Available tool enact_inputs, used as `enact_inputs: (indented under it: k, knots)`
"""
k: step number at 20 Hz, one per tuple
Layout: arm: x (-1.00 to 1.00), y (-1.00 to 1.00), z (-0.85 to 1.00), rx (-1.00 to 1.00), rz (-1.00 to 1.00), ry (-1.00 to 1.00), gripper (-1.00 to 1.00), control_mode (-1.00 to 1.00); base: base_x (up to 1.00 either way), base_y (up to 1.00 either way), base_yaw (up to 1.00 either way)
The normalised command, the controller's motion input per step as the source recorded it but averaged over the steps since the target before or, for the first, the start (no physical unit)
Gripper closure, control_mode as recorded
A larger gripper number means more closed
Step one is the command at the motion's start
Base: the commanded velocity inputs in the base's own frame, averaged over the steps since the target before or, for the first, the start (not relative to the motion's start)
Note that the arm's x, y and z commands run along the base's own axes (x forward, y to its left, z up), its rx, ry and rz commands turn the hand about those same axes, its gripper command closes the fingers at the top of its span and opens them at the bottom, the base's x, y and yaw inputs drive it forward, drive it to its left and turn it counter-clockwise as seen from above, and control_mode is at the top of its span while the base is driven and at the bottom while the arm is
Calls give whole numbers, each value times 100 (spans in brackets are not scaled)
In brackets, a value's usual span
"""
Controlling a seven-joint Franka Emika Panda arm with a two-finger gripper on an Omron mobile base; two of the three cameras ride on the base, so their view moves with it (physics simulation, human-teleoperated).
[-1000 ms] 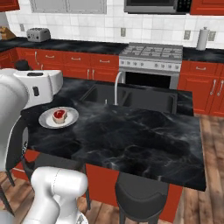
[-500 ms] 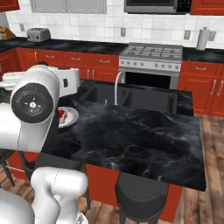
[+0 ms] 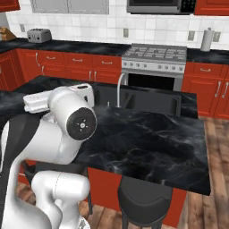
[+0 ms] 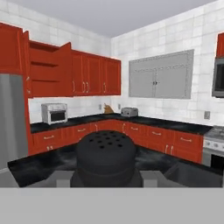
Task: Retrieve the shaker from the cabinet and place it next the steak on a plate on the dining table.
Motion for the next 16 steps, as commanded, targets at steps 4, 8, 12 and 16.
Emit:
enact_inputs:
  k: [4,8,12,16]
  knots:
    - [15,0,-55,-10,18,-1,100,-100,0,0,0]
    - [17,6,-42,-18,15,9,100,-100,0,0,0]
    - [31,1,-40,-15,15,7,100,-100,0,0,0]
    - [30,0,-39,-4,14,5,100,-100,0,0,0]
